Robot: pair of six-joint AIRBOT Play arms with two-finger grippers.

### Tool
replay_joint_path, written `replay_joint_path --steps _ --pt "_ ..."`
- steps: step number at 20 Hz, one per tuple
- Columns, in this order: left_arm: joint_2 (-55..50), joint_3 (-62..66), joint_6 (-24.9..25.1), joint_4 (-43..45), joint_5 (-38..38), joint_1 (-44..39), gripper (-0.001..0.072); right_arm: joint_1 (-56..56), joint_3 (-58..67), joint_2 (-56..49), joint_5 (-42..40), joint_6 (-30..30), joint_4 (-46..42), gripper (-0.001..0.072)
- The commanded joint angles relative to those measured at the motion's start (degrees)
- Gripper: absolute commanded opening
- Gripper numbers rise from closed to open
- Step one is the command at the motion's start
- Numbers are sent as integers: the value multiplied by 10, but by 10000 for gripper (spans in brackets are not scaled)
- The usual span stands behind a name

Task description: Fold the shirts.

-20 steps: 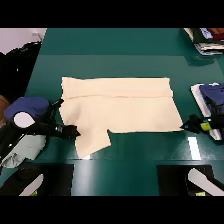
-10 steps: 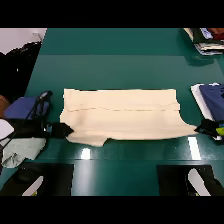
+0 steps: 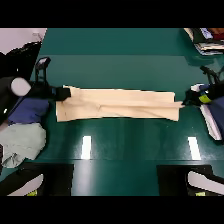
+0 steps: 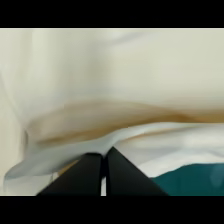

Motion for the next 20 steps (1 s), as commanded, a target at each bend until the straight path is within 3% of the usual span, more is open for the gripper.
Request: replay_joint_path --steps 1,5,6,7,8,9,11,14,16,19,20 --pt "-104 71 41 -7 55 17 32 27 93 -102 -7 11 6 14" --pt "-164 106 45 -17 87 17 32 28 181 -182 -9 11 66 17" --pt "-168 107 45 -17 91 17 33 28 204 -200 -9 10 79 129" --pt "-169 107 45 -17 92 17 112 26 224 -215 -8 10 91 351" --pt "-169 108 45 -17 91 17 329 20 245 -230 -8 7 106 453" --pt "-169 109 45 -17 84 17 449 14 261 -241 -8 3 121 454" --pt "-169 124 46 -14 50 17 430 -2 274 -251 6 -25 152 454" --pt "-169 169 93 -14 -42 17 426 -38 261 -247 71 -53 160 454" --pt "-169 188 106 -19 -95 17 35 -69 209 -228 76 -68 160 454" --pt "-169 188 105 -48 -108 17 40 -113 101 -203 71 -94 166 462" --pt "-170 188 105 -69 -105 17 40 -123 69 -202 68 -97 168 512"
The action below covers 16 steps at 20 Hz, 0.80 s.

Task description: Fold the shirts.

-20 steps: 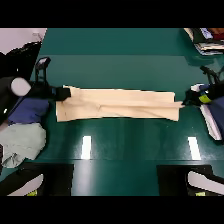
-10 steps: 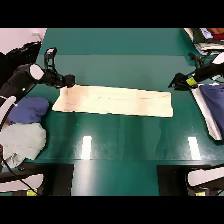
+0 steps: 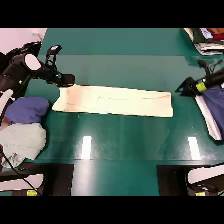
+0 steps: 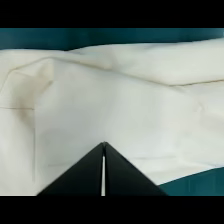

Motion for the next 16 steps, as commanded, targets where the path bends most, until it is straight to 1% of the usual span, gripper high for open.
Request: replay_joint_path --steps 1,4,6,9,10,11,12,13,16 --pt "-2 7 10 -60 -21 0 40 -44 -110 12 -2 -29 17 535" --pt "-3 4 9 -114 4 0 38 -51 -185 12 -47 -57 74 534" --pt "-3 4 9 -131 0 0 31 -41 -212 12 -76 -72 118 528" --pt "-16 4 9 -147 -2 -16 31 -3 -218 12 -107 -75 127 487" --pt "-25 4 9 -149 -1 -30 31 10 -215 12 -111 -76 126 393" --pt "-37 5 9 -150 6 -49 31 20 -209 12 -116 -82 126 277" --pt "-49 6 9 -150 15 -69 31 28 -198 12 -115 -99 126 118" --pt "-64 11 9 -150 26 -89 31 33 -183 12 -110 -106 126 15" --pt "-112 51 5 -152 41 -137 30 34 -116 34 -70 -104 127 14"
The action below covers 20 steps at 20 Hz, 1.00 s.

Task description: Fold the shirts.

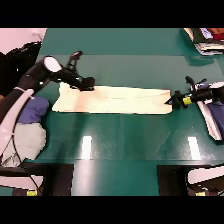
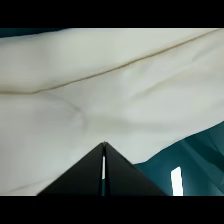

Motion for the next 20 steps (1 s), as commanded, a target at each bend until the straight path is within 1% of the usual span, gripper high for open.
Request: replay_joint_path --steps 1,4,7,9,12,19,20 --pt "-60 49 -4 -6 16 -57 30 9 71 32 51 -9 12 13" --pt "-128 122 -17 -23 20 -93 31 15 150 80 96 43 13 13" --pt "-201 187 -21 -65 23 -120 30 41 225 113 102 85 14 13" --pt "-238 214 -32 -83 24 -134 30 76 273 118 102 93 14 13" --pt "-273 238 -31 -102 27 -155 30 138 344 100 100 108 14 12" --pt "-281 238 -29 -103 22 -166 30 256 489 29 95 111 14 12" --pt "-280 240 -21 -103 16 -165 31 266 496 25 89 111 14 13"
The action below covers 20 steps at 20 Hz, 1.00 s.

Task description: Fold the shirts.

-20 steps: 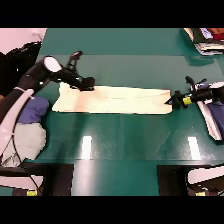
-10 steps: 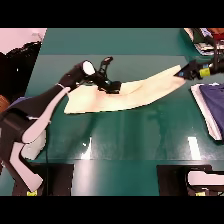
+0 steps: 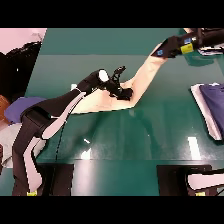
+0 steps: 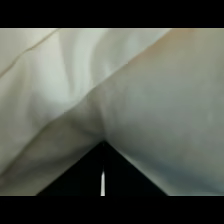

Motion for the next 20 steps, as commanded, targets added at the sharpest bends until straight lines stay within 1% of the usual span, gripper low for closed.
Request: replay_joint_path --steps 1,3,5,8,10,12,14,16,18,19,20 --pt "-2 9 17 0 -19 1 30 45 45 -20 -17 2 0 13" --pt "-1 39 17 12 -50 13 30 54 45 -20 -26 2 0 13" --pt "-1 82 15 35 -97 31 30 60 45 -20 -27 2 1 13" --pt "0 161 15 107 -192 75 30 75 45 -20 -32 2 1 13" --pt "28 173 14 148 -217 119 30 97 43 -21 -52 -10 1 13" --pt "73 169 10 217 -223 171 30 129 22 -21 -95 -21 1 13" --pt "124 169 -1 274 -231 229 30 176 -16 -23 -169 -51 1 14" --pt "172 169 -1 282 -236 283 30 231 -24 -52 -240 -77 1 15" --pt "214 169 -1 282 -245 323 31 290 10 -114 -295 -106 1 16" --pt "230 169 0 282 -251 335 31 316 37 -150 -316 -113 1 32" --pt "245 169 0 282 -254 346 31 339 62 -185 -338 -116 1 236"
